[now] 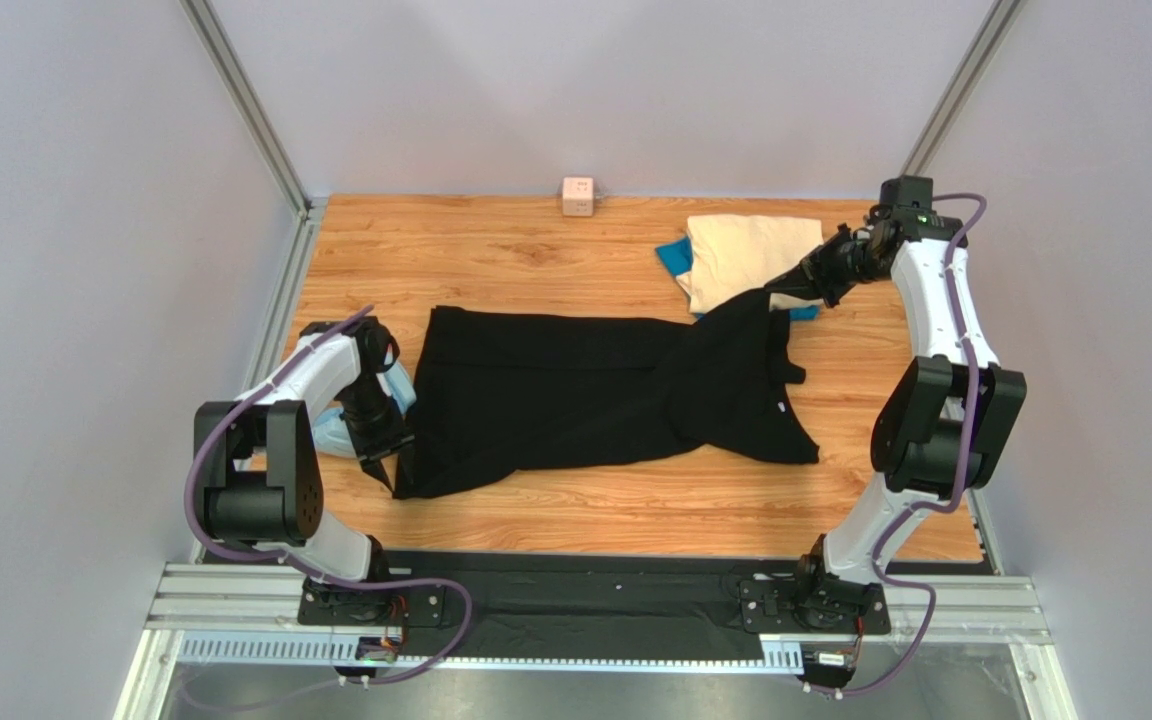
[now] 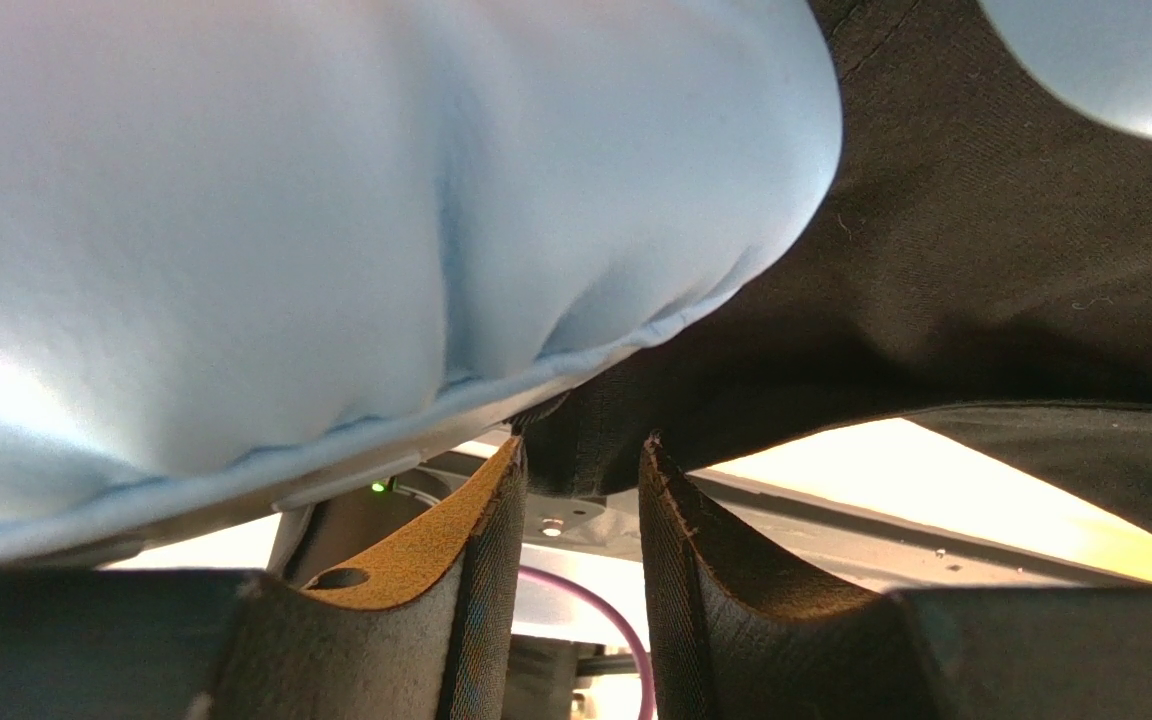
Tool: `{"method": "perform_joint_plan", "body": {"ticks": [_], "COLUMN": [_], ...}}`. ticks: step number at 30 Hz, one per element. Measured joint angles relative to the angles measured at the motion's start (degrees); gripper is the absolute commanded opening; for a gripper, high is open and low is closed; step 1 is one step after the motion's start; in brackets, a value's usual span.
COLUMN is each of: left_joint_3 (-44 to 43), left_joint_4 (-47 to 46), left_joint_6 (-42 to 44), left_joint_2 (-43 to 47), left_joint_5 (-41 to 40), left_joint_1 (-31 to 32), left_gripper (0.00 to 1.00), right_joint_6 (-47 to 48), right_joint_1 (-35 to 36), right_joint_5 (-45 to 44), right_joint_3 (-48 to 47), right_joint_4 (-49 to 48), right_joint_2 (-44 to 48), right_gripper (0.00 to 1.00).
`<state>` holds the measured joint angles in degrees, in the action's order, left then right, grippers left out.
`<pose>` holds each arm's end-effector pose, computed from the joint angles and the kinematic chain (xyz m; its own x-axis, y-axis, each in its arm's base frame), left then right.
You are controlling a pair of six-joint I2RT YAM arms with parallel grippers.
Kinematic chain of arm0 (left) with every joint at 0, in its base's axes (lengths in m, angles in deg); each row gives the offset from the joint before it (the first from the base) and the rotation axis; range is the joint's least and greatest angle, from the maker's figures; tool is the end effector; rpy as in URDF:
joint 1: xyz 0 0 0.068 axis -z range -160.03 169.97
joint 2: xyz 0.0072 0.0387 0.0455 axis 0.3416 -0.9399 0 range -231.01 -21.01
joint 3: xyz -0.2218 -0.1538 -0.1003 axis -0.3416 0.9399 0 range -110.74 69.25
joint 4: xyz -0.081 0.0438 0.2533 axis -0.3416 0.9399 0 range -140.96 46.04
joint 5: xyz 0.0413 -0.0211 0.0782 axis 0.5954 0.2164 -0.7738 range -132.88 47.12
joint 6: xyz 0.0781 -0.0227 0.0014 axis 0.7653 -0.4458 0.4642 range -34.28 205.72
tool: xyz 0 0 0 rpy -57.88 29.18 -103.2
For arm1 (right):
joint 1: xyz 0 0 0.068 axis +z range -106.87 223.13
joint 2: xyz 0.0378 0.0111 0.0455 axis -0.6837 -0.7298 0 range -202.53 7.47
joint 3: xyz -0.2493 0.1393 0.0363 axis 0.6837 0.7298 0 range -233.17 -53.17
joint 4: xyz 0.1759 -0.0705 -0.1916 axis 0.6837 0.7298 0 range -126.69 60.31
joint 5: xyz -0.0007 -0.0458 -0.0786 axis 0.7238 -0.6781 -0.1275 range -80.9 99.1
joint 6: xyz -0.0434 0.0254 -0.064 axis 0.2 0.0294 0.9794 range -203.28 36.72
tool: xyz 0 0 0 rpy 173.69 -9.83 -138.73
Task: Fold and stack the t-shirts
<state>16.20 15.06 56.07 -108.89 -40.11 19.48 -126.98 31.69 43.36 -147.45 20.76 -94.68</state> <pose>0.2248 -0.0015 0.1555 -0.8448 -0.5014 0.1869 -0.5012 0.8638 0.0519 0.3936 -0.0390 0.2912 -0.6897 0.7223 0.0515 0.5672 0.4947 0.6584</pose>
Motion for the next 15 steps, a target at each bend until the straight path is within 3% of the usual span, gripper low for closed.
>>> {"method": "perform_joint_plan", "body": {"ticks": [2, 3, 5, 15], "left_joint_3": [0.0, 0.0, 0.0, -0.24], "left_joint_4": [0.02, 0.04, 0.07, 0.17], "left_joint_6": [0.22, 0.37, 0.81, 2.16], "left_joint_2": [0.0, -0.04, -0.24, -0.42], "left_joint_5": [-0.02, -0.02, 0.0, -0.42], "left_joint_1": [0.0, 0.0, -0.02, 0.02], "left_gripper": [0.29, 0.16, 0.02, 0.0], "right_joint_6": [-0.07, -0.11, -0.28, -1.09], "right_joint_1": [0.0, 0.0, 0.0, 0.0], "right_joint_5": [0.13, 0.15, 0.15, 0.26], "right_joint_3": [0.37, 0.59, 0.7, 0.7], "right_joint_4": [-0.28, -0.37, -0.44, -1.01], "right_joint_2": [0.0, 0.0, 0.0, 0.0], "right_gripper": [0.0, 0.0, 0.0, 0.0]}}
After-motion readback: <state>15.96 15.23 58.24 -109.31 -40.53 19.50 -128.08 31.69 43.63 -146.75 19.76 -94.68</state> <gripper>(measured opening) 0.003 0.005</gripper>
